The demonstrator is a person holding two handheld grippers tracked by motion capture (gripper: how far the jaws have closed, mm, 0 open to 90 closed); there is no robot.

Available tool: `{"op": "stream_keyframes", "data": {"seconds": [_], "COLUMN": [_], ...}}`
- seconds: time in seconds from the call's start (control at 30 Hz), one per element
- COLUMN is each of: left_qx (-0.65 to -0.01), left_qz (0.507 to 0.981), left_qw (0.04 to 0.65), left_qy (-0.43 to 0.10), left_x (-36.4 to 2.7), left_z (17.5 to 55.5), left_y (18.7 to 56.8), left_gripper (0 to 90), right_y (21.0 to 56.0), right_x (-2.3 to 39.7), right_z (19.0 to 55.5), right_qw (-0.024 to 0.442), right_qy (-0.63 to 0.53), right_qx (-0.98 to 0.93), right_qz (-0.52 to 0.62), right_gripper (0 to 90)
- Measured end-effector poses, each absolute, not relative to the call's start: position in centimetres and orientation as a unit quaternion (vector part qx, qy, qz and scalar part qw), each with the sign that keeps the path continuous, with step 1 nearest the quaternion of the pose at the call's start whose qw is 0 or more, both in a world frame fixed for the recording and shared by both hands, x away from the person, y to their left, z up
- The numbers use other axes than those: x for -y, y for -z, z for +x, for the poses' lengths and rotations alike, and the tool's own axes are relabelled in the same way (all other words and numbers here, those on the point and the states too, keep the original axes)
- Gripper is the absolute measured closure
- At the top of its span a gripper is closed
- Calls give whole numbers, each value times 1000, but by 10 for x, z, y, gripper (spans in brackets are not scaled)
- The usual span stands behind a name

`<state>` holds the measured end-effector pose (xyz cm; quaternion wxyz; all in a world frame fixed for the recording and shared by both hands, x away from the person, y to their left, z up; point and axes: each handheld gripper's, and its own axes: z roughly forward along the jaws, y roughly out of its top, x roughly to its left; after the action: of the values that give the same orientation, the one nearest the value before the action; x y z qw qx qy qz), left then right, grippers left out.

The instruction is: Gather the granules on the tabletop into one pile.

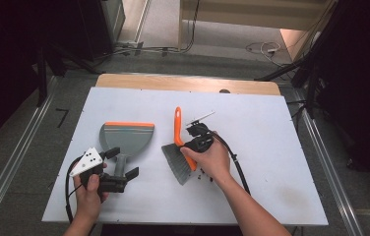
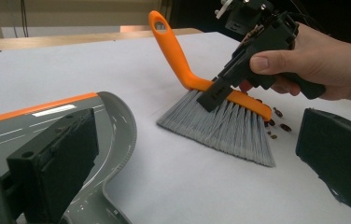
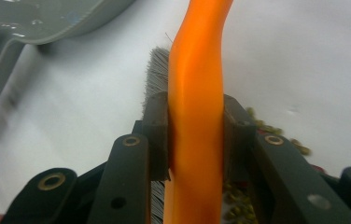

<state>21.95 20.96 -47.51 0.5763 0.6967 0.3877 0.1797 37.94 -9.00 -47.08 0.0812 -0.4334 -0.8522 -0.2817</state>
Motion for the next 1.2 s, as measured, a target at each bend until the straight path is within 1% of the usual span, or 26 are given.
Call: {"op": "stream_keyframes", "data": {"seconds": [0.33,0.9,1.2], "left_qx": [-388,-386,-385], "left_qz": [698,700,700], "left_qw": [576,575,574], "left_qy": [-178,-177,-177], "left_x": [-209,-207,-206], "left_z": [220,220,220], "left_y": [475,476,476], "left_gripper": [0,0,0], "right_y": [469,468,468], "right_x": [120,160,174], "right_z": [385,392,393], "right_qw": [51,42,35], "right_qy": [280,275,276], "right_qx": [842,824,817], "right_qz": [-459,-493,-504], "right_gripper": [664,660,659]}}
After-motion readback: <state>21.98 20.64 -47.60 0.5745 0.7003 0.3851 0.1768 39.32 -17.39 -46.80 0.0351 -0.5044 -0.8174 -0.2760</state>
